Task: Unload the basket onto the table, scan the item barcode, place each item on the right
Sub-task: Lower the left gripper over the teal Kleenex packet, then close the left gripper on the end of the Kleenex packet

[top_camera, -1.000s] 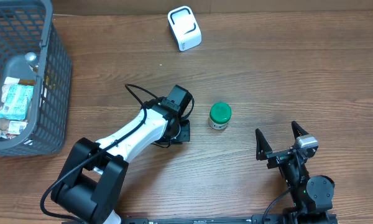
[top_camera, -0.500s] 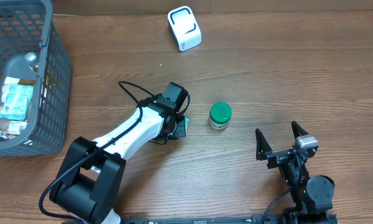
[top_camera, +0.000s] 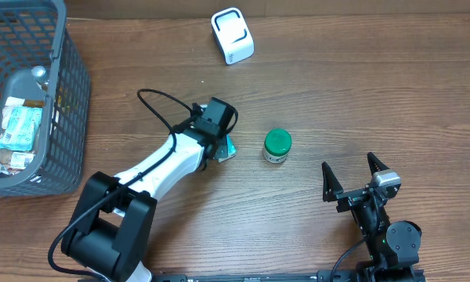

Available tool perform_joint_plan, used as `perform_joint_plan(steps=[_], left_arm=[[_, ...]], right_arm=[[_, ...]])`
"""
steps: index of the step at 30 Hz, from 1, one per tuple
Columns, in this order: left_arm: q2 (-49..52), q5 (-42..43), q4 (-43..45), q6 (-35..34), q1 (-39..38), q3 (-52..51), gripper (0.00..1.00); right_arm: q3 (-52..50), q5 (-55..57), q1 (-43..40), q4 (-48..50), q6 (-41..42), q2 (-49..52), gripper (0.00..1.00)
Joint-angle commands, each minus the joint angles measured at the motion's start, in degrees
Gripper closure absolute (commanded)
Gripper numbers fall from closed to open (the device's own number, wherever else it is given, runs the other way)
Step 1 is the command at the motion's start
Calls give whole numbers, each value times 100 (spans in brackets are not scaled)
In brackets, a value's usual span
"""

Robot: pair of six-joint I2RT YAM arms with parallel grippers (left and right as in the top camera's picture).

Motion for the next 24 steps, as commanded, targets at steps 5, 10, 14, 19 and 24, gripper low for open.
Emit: perform_joint_plan(steps=[5,10,14,19,24], left_arm=[[98,22,-848,203,407,894,93],[98,739,-1290,608,317,1499,93],[116,999,-1220,492,109,1532,94],[289,953,-1106,431,-256,1530,96],[586,597,-1132,170,-490,1530,95]], right_arm=[[-61,50,-26,26,-4,-46,0],[-61,50,-26,26,-4,-46,0],[-61,50,-26,26,-4,-46,0],[-61,50,-26,26,-4,-46,0],[-61,50,-26,26,-4,-46,0]])
